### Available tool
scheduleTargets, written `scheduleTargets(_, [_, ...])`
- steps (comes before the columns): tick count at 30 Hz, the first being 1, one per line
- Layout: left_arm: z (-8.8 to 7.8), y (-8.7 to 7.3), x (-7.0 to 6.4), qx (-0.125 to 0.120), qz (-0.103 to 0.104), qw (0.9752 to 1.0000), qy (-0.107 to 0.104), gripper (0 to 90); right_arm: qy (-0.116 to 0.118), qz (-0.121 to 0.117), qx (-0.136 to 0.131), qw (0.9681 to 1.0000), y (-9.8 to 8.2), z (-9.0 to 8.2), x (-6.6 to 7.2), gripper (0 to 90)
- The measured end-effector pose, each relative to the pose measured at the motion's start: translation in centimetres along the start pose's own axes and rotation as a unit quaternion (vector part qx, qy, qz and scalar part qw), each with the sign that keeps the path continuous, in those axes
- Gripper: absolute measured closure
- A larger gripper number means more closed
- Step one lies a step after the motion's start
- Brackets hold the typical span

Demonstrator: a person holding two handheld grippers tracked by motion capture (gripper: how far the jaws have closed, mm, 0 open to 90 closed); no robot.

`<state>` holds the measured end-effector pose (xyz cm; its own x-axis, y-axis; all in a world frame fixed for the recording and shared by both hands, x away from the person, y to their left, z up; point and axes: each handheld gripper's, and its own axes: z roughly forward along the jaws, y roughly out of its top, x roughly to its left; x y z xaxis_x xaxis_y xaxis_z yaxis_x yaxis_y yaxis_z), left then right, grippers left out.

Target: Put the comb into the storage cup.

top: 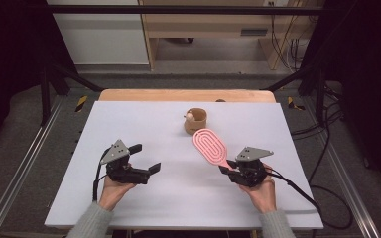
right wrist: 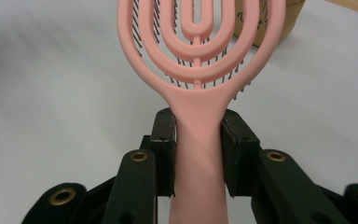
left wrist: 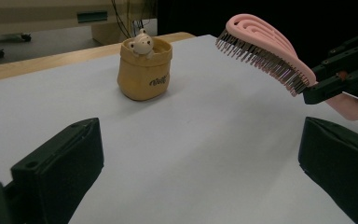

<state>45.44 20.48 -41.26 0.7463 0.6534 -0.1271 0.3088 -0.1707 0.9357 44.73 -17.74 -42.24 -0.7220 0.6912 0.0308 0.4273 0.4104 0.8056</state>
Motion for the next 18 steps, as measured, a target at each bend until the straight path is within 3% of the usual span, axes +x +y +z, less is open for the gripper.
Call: scheduleTargets(18, [1.6,1.0,-1.3,-0.001,0.002,0.9997,-0.025,0.0,0.008,-0.012,0.0,0.9999,0.4,0.4,0.7,69.7])
